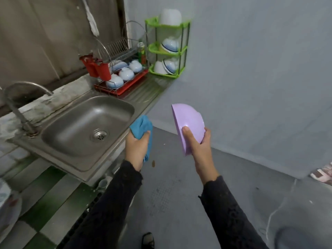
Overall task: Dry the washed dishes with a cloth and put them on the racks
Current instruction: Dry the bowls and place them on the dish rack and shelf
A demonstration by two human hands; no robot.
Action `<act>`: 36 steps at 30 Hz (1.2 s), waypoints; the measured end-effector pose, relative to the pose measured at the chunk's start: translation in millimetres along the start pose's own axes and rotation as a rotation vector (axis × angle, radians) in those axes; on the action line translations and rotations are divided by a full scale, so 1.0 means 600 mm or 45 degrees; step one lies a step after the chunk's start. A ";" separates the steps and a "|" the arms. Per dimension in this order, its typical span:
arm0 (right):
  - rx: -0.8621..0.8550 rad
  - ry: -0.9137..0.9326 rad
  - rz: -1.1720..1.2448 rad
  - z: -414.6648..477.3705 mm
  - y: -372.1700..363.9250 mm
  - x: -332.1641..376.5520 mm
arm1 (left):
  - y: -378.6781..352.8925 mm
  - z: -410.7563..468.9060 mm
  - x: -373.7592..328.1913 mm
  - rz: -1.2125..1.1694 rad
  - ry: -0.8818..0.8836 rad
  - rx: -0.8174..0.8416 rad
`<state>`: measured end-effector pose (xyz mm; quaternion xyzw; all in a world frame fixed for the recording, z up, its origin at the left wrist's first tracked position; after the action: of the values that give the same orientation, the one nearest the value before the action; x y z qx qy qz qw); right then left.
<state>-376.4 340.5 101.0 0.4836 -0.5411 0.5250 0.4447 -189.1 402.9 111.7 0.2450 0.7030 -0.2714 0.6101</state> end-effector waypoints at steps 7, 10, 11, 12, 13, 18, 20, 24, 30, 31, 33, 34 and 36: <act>-0.068 0.110 -0.017 0.157 -0.003 0.017 | -0.144 0.128 -0.011 -0.011 -0.035 0.093; -0.075 0.143 -0.011 0.240 -0.029 0.034 | -0.195 0.201 -0.028 -0.025 -0.044 0.101; -0.074 0.150 -0.006 0.264 -0.040 0.043 | -0.209 0.225 -0.034 -0.023 -0.044 0.099; -0.070 0.167 0.000 0.304 -0.056 0.053 | -0.230 0.261 -0.044 -0.027 -0.047 0.097; -0.064 0.175 -0.006 0.328 -0.068 0.061 | -0.242 0.284 -0.051 -0.028 -0.051 0.099; -0.038 0.235 -0.068 0.475 -0.133 0.100 | -0.319 0.420 -0.091 -0.043 -0.120 0.109; -0.036 0.278 -0.059 0.531 -0.156 0.112 | -0.348 0.475 -0.104 -0.045 -0.158 0.107; -0.047 0.335 -0.082 0.605 -0.185 0.125 | -0.387 0.540 -0.126 -0.060 -0.227 0.075; -0.081 0.410 0.046 0.717 -0.233 0.146 | -0.437 0.639 -0.150 -0.103 -0.273 -0.023; -0.079 0.434 0.066 0.731 -0.240 0.150 | -0.443 0.652 -0.155 -0.110 -0.292 -0.044; -0.059 0.481 0.080 0.774 -0.259 0.159 | -0.463 0.686 -0.168 -0.123 -0.347 -0.086; -0.050 0.503 0.079 0.794 -0.267 0.164 | -0.472 0.700 -0.174 -0.138 -0.367 -0.093; -0.030 0.553 0.091 0.845 -0.286 0.180 | -0.497 0.740 -0.189 -0.147 -0.411 -0.111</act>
<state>-207.6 -168.6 204.5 0.3343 -0.4555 0.6259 0.5377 -53.3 -119.4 200.6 0.1306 0.6201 -0.3110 0.7083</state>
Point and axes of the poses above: each hand's wrist, its own z-axis towards the middle knuckle, its own y-axis out of the back of the hand, x = y × z, the point moved 4 cm from there along z, towards the middle knuckle, and after that the axes turned 5 degrees about -x, right-handed, at the moved point
